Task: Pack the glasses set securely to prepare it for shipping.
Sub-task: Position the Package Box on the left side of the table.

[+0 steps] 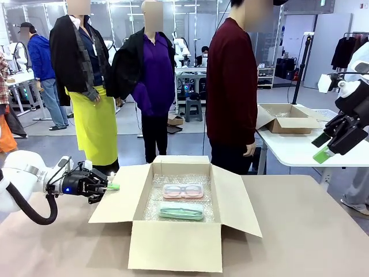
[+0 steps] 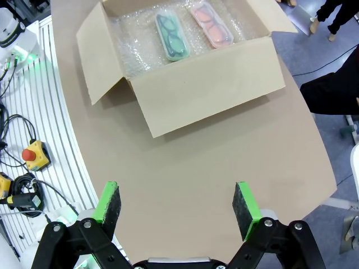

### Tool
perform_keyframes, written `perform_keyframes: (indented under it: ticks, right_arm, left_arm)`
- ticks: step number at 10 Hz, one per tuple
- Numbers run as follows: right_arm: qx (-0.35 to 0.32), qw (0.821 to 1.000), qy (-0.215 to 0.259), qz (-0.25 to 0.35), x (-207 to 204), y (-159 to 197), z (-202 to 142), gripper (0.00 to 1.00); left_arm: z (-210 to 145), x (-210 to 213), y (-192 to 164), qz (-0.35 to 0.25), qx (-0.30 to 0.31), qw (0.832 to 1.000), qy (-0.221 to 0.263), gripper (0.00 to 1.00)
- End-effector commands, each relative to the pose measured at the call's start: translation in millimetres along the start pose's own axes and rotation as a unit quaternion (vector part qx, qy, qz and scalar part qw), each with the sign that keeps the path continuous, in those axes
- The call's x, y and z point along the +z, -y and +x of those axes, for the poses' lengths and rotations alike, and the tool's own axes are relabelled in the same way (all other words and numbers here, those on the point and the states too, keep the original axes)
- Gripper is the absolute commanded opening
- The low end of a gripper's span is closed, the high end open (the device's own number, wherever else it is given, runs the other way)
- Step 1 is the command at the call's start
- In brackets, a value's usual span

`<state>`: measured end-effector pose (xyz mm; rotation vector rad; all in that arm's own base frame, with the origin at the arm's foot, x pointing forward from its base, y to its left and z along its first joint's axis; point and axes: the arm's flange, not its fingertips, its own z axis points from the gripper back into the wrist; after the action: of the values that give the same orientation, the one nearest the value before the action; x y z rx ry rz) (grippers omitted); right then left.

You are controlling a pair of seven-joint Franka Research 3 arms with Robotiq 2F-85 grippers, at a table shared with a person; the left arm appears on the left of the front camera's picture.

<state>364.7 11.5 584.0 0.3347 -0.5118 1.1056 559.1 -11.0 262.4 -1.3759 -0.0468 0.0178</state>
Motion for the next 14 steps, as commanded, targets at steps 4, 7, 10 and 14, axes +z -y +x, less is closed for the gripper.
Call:
perform_keyframes:
  ticks: [4, 7, 10, 14]
  right_arm:
    - [-0.004, 1.0, -0.003, -0.003, 2, -2, 2, 1.0]
    - [-0.004, 1.0, -0.003, -0.003, 2, -2, 2, 1.0]
    - [-0.004, 1.0, -0.003, -0.003, 2, -2, 2, 1.0]
    - [-0.004, 1.0, -0.003, -0.003, 2, -2, 2, 1.0]
  left_arm:
    - [-3, 6, 14, -0.023, -0.011, 1.0, -0.006, 0.0]
    - [-4, 17, 22, -0.037, -0.022, 0.999, -0.02, 0.0]
    - [-6, 58, 39, -0.011, -0.043, 0.999, -0.026, 0.0]
    - [-14, 146, 40, 0.024, -0.057, 0.998, -0.023, 0.0]
